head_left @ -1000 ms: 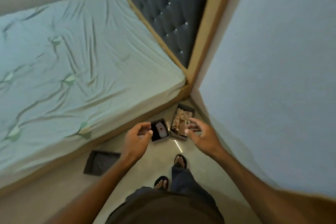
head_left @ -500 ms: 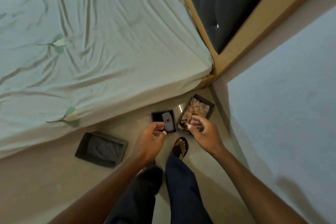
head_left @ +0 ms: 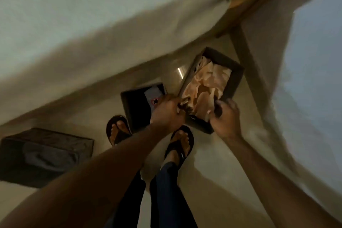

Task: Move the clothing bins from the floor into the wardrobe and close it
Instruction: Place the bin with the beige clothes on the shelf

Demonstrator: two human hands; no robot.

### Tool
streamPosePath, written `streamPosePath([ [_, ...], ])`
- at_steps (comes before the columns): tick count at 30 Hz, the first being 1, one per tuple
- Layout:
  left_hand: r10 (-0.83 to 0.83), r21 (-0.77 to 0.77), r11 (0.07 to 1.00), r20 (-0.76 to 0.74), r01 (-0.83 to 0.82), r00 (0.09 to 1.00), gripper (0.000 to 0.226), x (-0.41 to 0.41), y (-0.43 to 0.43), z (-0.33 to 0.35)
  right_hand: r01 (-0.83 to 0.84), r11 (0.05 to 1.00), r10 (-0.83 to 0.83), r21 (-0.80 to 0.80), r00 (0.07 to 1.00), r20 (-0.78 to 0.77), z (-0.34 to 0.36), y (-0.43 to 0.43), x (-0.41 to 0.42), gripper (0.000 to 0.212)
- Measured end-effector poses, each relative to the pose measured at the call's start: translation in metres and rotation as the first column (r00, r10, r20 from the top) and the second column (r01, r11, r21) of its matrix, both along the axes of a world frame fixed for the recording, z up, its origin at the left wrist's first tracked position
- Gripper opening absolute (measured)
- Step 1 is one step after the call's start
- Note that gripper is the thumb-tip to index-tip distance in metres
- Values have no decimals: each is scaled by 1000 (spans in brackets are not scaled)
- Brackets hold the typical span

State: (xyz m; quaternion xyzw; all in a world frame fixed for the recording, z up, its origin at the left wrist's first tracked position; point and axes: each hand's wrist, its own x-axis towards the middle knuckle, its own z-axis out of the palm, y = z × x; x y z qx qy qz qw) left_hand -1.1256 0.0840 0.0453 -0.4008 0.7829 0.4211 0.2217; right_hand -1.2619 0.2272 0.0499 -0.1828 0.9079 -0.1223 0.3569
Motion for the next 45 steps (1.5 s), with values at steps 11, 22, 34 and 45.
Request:
streamPosePath([
  [11,-241,-108,961,139,256,961,33,-50,-4,-57,200,975,-202,101,979,9,-66,5,-34,27],
  [22,-162,-53,985,64,166,985,31,-18,3,113,192,981,-192,17,981,-6,110,19,-10,28],
  [34,-359,1,933,-29,359,933,26,74,12,363,278,958,-276,-68,961,31,364,86,111,37],
  [45,-596,-104,803,-112,587,795,43,154,56,545,504,843,-520,-190,853,-46,520,158,275,41],
])
